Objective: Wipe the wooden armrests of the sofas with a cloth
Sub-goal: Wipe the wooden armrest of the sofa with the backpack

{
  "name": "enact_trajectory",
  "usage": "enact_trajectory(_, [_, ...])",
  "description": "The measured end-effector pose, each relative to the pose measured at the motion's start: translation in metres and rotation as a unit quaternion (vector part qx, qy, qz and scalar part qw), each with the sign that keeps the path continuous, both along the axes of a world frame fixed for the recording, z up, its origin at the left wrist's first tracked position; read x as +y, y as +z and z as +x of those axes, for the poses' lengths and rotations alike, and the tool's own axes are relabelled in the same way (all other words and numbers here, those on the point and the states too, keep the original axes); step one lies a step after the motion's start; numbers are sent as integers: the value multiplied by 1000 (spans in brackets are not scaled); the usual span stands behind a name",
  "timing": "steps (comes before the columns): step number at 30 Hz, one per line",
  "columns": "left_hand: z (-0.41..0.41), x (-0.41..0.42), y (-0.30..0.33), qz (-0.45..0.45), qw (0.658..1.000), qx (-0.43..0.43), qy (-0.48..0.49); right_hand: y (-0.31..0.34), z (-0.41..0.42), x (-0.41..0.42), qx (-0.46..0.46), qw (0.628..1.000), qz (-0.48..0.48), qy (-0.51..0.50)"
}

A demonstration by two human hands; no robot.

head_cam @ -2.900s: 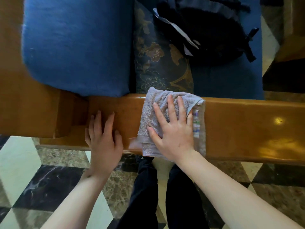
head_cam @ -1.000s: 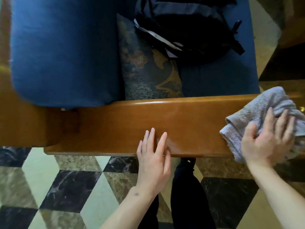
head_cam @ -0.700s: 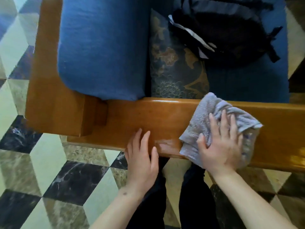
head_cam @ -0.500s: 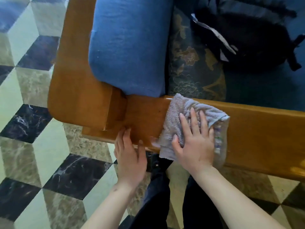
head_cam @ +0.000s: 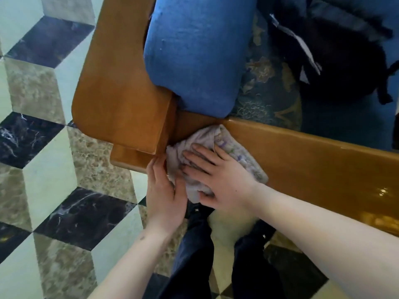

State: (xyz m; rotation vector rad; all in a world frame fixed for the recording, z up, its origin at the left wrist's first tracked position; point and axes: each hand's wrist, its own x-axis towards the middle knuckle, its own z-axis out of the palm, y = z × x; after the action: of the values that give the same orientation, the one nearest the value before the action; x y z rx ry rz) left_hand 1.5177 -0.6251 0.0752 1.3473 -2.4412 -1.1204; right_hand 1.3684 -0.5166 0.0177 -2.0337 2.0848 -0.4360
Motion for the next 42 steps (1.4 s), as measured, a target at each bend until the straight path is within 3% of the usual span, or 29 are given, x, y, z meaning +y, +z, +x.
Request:
enact_trajectory(4, [-16,21,2,-8,998,-64,-7,-5,-22,24,14,999,-14,48])
enact_trajectory(8, [-49,60,3,-26,993,-104,-39,0,-51,74,27,1000,3,16])
enact_trajectory(11, [-75,102,3,-16,991,-118,-63,9,-71,126,14,998,31,-52])
enact_trajectory(17, [-125,190,-2,-84,965,-163,-185,14,-105,240,11,980,37,-193])
enact_trajectory(23, [-167,274,-6,-136,920,-175,-322,11,-136,364,-14,917,43,-395])
enact_trajectory(28, [-188,318,-7,-153,891,-172,-392,9,-128,404,-6,831,72,-552])
enact_trajectory(32, [-183,322,-6,-136,881,-173,-419,9,-99,388,-6,705,50,-708])
enact_trajectory(39, [-135,240,-8,-107,918,-182,-335,15,-72,310,-53,462,8,-885])
enact_trajectory(41, [-118,206,-7,-107,932,-198,-283,14,-72,287,-57,426,9,-903])
enact_trajectory(42, [-107,185,-6,-106,939,-210,-251,14,-69,271,-58,426,14,-903])
